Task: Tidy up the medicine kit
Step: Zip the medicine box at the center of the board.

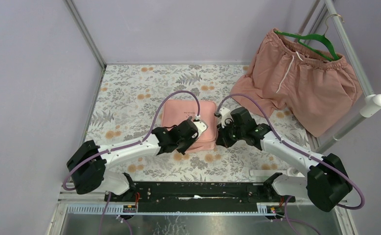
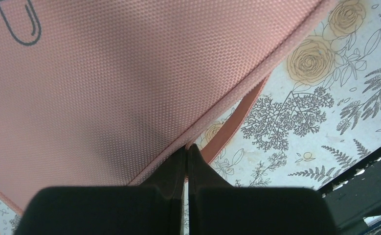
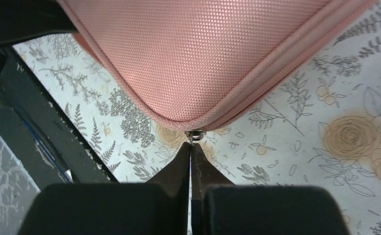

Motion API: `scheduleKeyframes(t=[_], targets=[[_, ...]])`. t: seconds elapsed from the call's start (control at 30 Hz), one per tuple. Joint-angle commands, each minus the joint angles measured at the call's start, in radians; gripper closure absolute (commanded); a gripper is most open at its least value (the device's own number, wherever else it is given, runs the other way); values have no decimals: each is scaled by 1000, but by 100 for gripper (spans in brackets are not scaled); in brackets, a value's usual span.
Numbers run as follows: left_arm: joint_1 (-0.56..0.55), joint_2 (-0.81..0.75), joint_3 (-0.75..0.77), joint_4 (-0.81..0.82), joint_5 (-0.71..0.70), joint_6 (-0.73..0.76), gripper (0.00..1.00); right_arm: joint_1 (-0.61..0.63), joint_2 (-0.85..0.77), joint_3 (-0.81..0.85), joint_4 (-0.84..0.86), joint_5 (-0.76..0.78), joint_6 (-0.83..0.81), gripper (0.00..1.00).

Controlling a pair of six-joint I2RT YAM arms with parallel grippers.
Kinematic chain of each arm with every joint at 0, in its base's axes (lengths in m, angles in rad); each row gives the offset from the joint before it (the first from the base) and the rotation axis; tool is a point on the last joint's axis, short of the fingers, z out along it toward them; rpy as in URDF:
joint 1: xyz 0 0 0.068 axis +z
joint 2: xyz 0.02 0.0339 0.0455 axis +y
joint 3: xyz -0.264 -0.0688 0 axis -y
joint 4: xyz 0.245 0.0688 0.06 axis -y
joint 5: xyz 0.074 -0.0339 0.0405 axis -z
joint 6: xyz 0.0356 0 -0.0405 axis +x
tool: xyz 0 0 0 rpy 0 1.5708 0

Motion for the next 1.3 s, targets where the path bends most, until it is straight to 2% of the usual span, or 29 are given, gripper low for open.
scheduleKeyframes(t=[0.0, 0.13, 0.23, 0.67, 0.97, 1.27], targets=[[21, 9, 22, 33, -41, -14, 100, 69, -32, 0, -8, -174, 7, 100], [21, 4, 16, 33, -46, -12, 100, 75, -51, -16, -6, -88, 31, 100], [21, -6, 10, 35, -50, -15, 100, 74, -72, -34, 25, -93, 71, 100], [20, -7, 13, 57, -37, -35, 100, 113, -66, -160, 292, -356, 256, 100], [20, -9, 17, 65, -8, -51, 100, 167, -42, -160, 411, -246, 345, 100], [-6, -26, 9, 91, 32, -75, 100, 219, 48, -127, 533, -107, 461, 100]])
